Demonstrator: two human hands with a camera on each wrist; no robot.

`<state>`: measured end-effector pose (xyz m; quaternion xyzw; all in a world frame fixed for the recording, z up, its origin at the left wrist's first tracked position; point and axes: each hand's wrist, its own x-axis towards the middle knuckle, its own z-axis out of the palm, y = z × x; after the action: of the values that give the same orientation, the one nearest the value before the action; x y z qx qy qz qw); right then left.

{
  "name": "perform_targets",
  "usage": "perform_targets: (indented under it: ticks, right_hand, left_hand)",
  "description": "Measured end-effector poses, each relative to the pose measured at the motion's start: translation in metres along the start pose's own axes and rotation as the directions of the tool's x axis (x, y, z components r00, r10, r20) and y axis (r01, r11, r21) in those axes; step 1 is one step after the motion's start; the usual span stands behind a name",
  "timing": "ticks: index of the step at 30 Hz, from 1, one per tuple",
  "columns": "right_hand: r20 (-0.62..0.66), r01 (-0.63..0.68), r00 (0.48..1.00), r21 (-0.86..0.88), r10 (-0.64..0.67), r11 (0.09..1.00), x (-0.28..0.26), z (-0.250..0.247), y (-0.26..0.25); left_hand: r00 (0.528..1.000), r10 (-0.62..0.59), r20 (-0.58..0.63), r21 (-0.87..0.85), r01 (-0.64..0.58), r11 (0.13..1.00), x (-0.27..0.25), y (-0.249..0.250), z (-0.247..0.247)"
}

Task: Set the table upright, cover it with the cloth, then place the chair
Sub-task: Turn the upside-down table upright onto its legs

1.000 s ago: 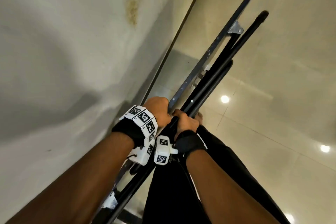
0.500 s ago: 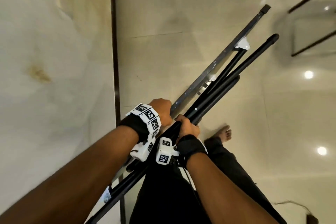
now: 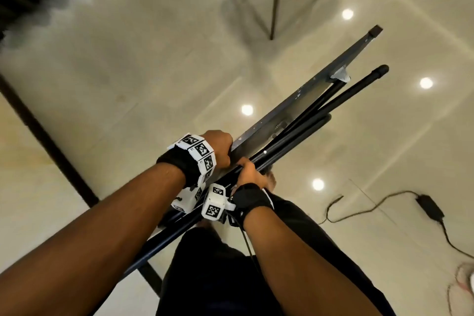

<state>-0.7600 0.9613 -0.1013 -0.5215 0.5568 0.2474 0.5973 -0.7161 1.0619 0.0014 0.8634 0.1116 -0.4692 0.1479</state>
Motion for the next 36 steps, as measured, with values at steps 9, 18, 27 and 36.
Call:
perform_targets:
  ticks: [9, 18, 27, 36]
  right_hand:
    - [-0.085, -0.068, 0.992, 0.260, 0.093, 0.963, 0.056, -0.013, -0.187]
    - [-0.233, 0.003, 0.958, 0.587, 0.166, 0.809, 0.137, -0.027, -0.377]
    - [-0.214, 0.020, 0.950, 0.766, 0.226, 0.643, 0.196, -0.084, -0.543]
    - [-0.185, 0.044, 0.942, 0.896, 0.281, 0.442, 0.288, -0.144, -0.681]
  left_hand:
    - [0.955, 0.295, 0.032, 0.300, -0.291, 0.909, 0.097, 0.166, -0.120]
    - [0.842, 0.515, 0.161, 0.547, -0.510, 0.664, 0.204, 0.357, -0.228]
    - [0.783, 0.526, 0.332, 0.685, -0.583, 0.437, 0.272, 0.548, -0.285]
    - [0.744, 0.497, 0.446, 0.737, -0.621, 0.269, 0.353, 0.716, -0.314]
